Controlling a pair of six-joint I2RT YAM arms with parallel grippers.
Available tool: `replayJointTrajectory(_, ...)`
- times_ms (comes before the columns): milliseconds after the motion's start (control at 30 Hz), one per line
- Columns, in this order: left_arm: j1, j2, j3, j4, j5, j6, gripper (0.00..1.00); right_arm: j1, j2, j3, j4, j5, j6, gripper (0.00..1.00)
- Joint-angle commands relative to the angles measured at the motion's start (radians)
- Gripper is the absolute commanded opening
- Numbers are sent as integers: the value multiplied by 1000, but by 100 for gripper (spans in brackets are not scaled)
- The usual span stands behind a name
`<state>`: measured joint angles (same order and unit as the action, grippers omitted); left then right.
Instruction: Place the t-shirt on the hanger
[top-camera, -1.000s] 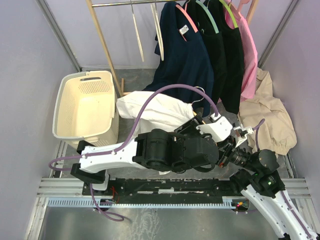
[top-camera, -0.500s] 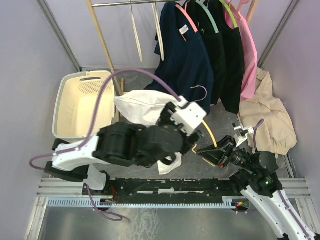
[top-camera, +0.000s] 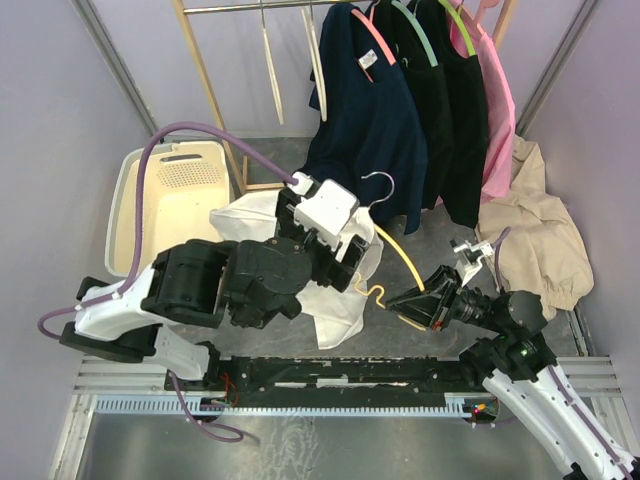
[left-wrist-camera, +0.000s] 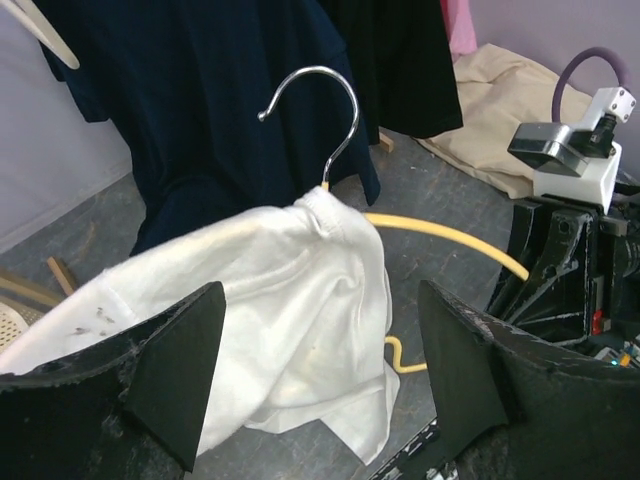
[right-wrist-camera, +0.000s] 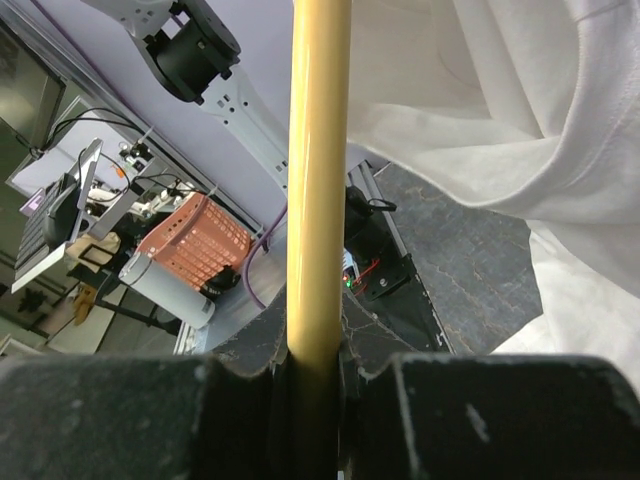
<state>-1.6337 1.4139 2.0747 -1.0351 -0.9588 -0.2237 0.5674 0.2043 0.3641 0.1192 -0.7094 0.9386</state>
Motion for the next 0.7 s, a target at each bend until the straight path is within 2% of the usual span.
replayJointTrajectory(0,58,42,63,30,-36,28,84,-1,28,43,163,-34,-9,1)
replayJointTrajectory(133,161,102,126,-48,53,-39,84,-1,65,73,149,-41,-29,1)
replayJointTrajectory(300,243,128,116,-74,133,-80,84,0,90,84,150,-41,-34,1)
replayJointTrajectory(667,306,165,103,-63,212,-79,84,0,131,92,202,-42,-14,1)
